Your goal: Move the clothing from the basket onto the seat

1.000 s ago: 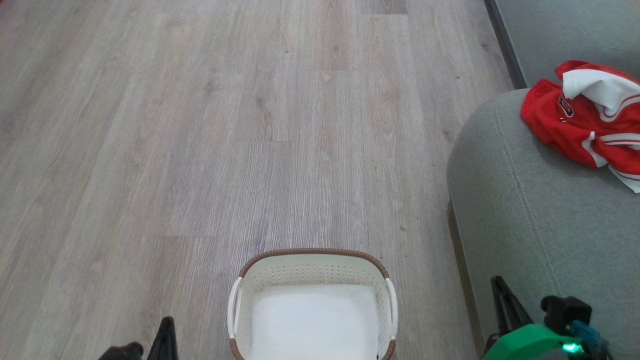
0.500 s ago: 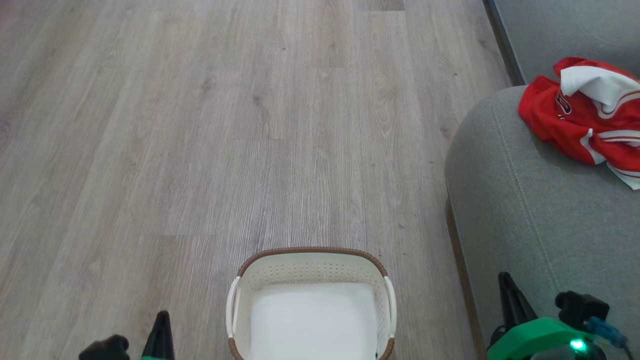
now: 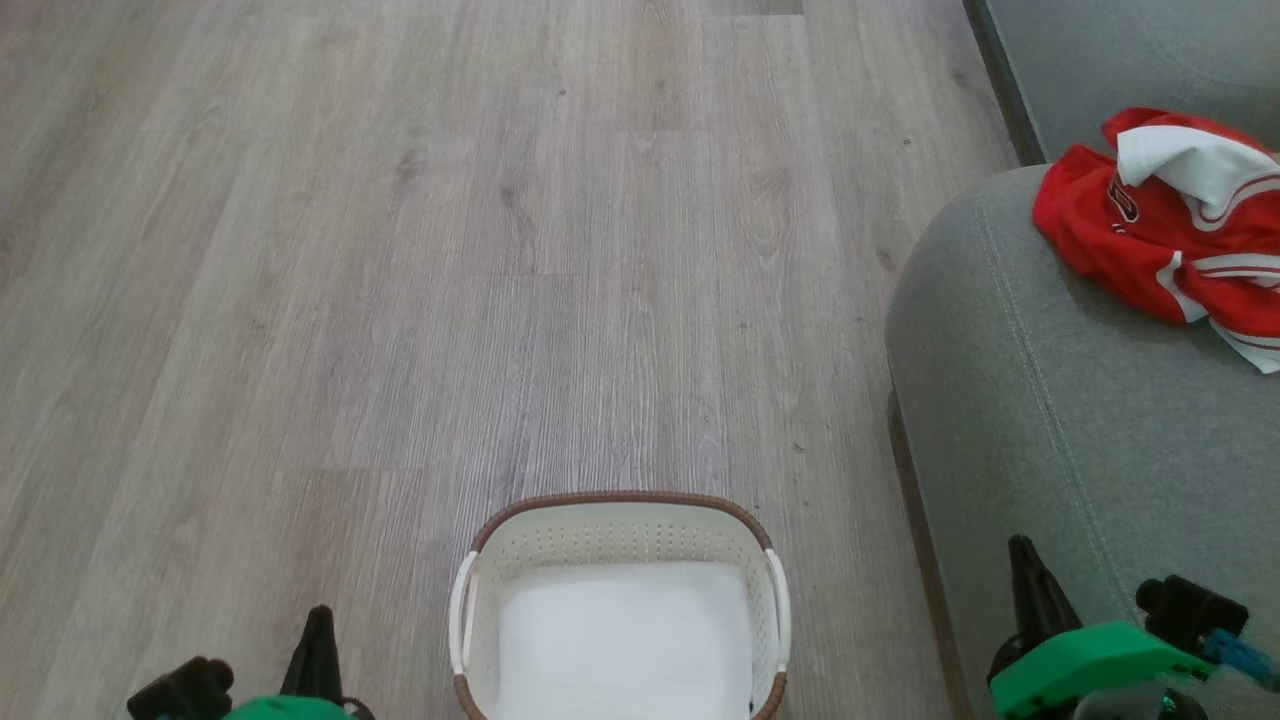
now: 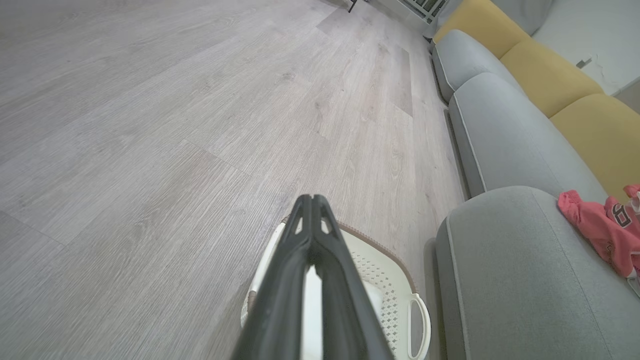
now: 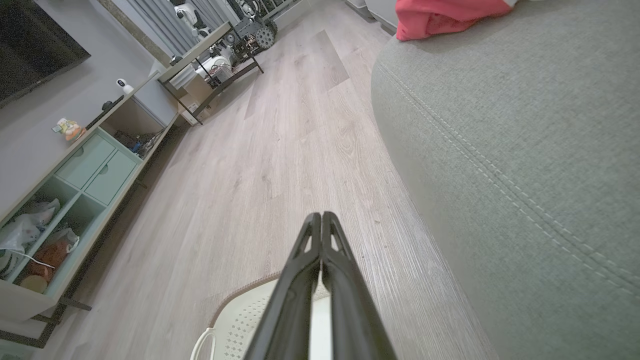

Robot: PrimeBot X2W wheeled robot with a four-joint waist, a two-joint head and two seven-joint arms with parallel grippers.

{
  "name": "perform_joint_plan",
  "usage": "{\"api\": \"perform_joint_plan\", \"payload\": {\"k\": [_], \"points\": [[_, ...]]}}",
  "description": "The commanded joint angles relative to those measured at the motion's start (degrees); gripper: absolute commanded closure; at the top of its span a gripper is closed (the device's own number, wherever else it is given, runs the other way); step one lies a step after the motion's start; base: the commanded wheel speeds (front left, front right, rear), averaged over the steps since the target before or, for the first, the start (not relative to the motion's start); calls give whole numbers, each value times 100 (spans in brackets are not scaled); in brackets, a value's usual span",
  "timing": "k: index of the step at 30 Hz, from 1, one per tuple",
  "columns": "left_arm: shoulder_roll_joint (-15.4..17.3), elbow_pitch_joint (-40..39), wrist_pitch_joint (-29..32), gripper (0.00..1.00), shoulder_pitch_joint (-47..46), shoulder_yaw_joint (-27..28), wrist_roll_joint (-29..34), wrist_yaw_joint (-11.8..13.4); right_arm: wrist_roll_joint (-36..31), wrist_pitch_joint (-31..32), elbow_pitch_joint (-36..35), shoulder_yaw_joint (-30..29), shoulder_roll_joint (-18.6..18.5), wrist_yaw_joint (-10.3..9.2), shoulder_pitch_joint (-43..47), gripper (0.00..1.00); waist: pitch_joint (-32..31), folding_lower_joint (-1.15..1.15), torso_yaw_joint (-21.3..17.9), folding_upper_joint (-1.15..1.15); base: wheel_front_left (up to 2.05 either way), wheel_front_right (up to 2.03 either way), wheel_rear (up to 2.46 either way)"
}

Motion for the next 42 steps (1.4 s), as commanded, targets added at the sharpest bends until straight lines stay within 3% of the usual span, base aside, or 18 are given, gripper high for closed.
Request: {"api": "perform_joint_plan", "payload": {"k": [1, 42], "points": [[9, -198, 33, 100, -279, 144, -145, -47, 162, 52, -225, -16, -11, 1, -338, 100, 3, 0, -3, 0, 0, 0, 0], [-15, -289, 709, 100, -802, 583, -2699, -470, 2760, 727, -512, -224, -14, 0, -586, 100, 108, 0, -117, 0, 0, 0, 0]]}}
